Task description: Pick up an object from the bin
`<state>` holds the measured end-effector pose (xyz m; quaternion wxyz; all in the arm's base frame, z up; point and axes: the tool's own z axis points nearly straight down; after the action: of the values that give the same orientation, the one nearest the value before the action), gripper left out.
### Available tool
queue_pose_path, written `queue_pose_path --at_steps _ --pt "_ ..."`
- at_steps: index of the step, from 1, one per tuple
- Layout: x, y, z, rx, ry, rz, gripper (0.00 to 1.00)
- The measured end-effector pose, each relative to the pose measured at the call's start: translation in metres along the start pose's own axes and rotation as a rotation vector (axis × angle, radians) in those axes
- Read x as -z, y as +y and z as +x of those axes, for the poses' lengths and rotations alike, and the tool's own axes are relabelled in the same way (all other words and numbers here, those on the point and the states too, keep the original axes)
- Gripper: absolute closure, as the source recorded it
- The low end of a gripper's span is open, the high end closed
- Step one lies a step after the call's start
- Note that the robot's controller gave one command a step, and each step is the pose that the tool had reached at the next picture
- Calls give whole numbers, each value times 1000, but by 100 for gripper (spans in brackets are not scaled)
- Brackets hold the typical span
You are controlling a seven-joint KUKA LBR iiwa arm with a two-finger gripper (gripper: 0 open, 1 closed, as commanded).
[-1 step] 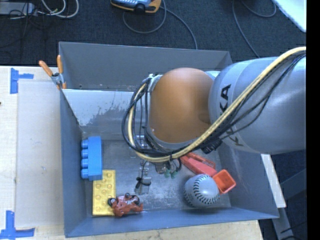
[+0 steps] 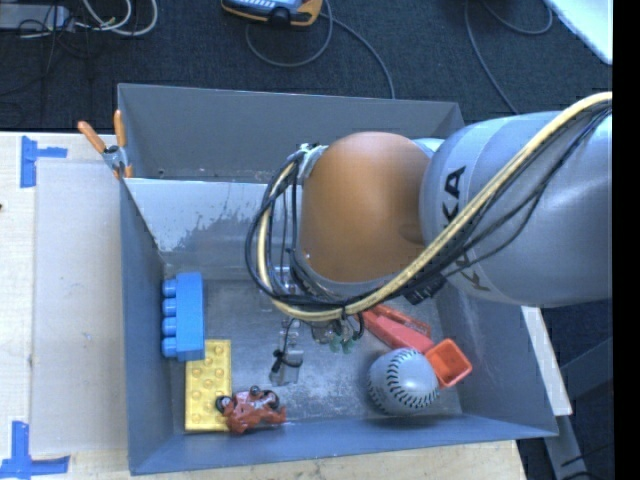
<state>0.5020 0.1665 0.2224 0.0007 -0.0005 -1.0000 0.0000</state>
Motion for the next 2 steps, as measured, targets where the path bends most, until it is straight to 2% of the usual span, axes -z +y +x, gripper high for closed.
queue_pose_path --at_steps 1,2 --pt "-32 14 14 69 0 1 0" --pt "-66 9 23 208 3 0 0"
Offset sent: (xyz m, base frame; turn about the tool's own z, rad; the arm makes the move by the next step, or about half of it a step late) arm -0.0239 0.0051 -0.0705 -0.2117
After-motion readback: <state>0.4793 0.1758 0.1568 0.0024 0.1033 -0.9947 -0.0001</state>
